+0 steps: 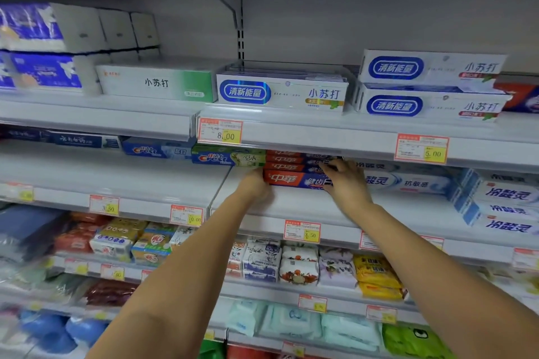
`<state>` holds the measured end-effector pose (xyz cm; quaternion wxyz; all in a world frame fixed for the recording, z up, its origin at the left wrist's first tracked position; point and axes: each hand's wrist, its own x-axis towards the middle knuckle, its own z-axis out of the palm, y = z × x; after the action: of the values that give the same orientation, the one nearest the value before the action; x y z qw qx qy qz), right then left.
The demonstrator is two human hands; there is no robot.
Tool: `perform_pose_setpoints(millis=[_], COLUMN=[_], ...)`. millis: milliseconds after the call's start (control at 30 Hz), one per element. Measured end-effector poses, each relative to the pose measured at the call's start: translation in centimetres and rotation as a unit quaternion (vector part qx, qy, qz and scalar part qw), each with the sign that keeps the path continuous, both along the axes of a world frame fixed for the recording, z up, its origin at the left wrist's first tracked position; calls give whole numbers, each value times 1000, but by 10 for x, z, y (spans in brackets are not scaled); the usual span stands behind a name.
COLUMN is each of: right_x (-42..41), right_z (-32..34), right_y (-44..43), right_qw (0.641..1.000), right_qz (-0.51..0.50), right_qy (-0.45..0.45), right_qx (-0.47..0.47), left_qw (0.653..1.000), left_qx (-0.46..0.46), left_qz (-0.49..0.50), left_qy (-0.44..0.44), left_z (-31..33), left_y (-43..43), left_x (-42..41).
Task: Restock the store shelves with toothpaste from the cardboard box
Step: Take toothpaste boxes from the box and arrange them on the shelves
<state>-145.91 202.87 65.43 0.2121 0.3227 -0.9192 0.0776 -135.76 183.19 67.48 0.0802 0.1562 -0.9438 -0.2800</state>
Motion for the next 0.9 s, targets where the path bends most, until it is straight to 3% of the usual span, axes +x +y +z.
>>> perform_pose_setpoints(millis=[100, 200, 267, 400, 500, 567, 700, 900], right_x=[19, 67, 104, 158, 181, 194, 214, 234], right_z=[3, 2, -10, -71, -143, -193, -288, -449], right_y=[2, 18, 36, 70, 94, 112, 151, 203], right_qw=[996, 979, 969, 972, 972, 947, 893, 844], right_qz=[32, 91, 116, 128, 93, 56, 10, -66], right_qy=[7, -2, -53, -76, -205, -314, -447, -521], right_qx=[-86, -185, -213, -183, -67, 33, 59, 112], left_qw=[999, 968, 944, 959, 970, 974, 963, 957], left_qx=[-29, 20, 100, 187, 215, 221, 251, 214], left_qz=[23, 64, 36, 9, 25, 29, 50, 104], left_qy=[27, 242, 312, 213, 111, 38, -90, -166], left_z=[0, -17, -46, -139, -208, -248, -329, -461], left_y=[10, 34, 57, 100, 129, 143, 165, 193], left_x=[12, 53, 90, 148, 178, 193, 215, 251])
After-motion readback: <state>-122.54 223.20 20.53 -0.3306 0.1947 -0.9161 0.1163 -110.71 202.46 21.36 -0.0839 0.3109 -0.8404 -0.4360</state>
